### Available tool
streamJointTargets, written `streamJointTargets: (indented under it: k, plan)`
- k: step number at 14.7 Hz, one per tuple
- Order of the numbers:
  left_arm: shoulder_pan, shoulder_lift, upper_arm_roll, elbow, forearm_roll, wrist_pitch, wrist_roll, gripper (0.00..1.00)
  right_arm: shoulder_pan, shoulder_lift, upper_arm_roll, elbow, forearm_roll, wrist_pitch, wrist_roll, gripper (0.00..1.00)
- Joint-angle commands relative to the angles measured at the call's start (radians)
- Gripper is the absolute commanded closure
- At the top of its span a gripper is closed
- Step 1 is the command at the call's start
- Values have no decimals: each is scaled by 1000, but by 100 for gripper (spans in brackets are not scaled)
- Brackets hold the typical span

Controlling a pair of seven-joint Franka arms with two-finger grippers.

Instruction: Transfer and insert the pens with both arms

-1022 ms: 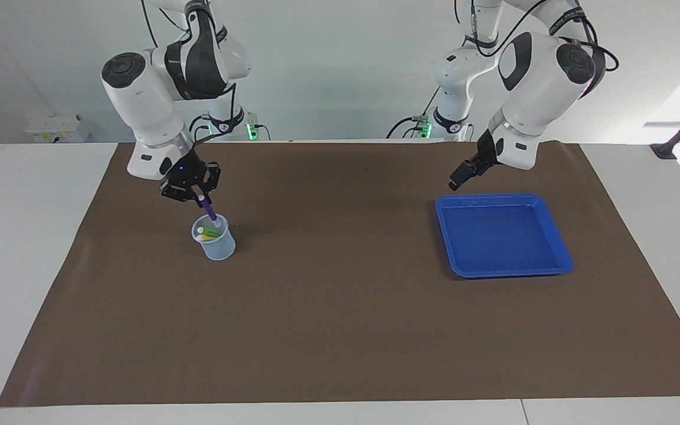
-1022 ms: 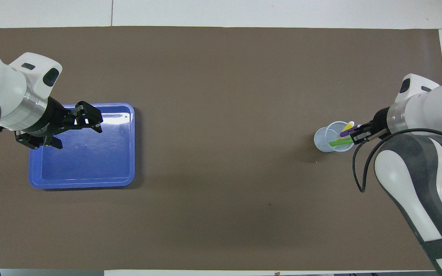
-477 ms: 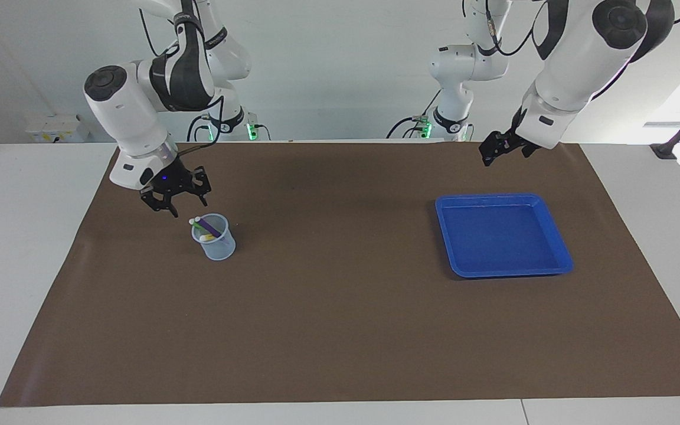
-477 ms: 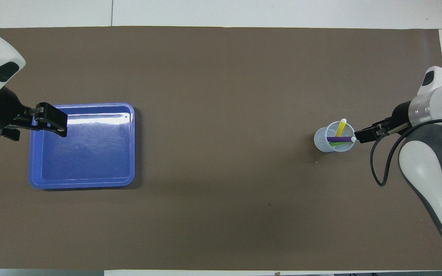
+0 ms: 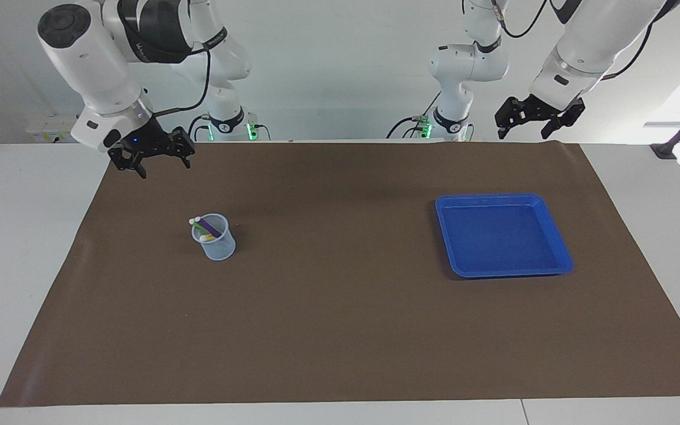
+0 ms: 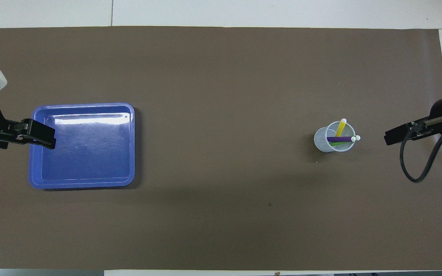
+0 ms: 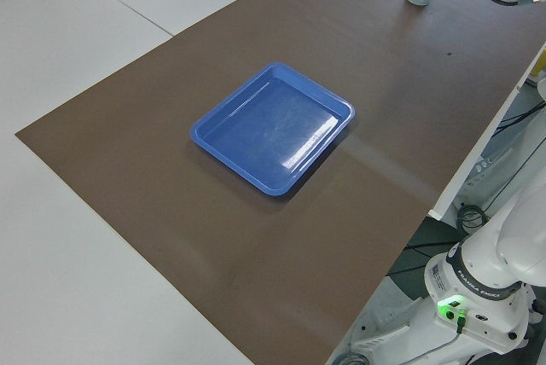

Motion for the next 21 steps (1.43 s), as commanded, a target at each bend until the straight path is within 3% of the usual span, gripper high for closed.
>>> streamJointTargets:
  k: [1,3,5,7,11,21]
  plan:
    - [94,-43,-69,-17,10,18,18,0,11,48,-1,32,-32,-22,48,0]
    - [99,-40,-69,9,11,18,18,0,65,90,-83,49,-32,-19,50,0]
    - [100,-32,-68,26,10,6,18,0,74,95,-99,74,-32,-27,51,0]
    - [99,-39,-71,14,10,1,18,0,143,97,-198,75,-33,-27,51,0]
    - [90,-46,-65,-29,5,9,16,0,156,37,-211,46,-26,-30,48,0]
    - [102,-39,-68,-1,-13,15,18,0,162,75,-217,58,-33,1,53,0]
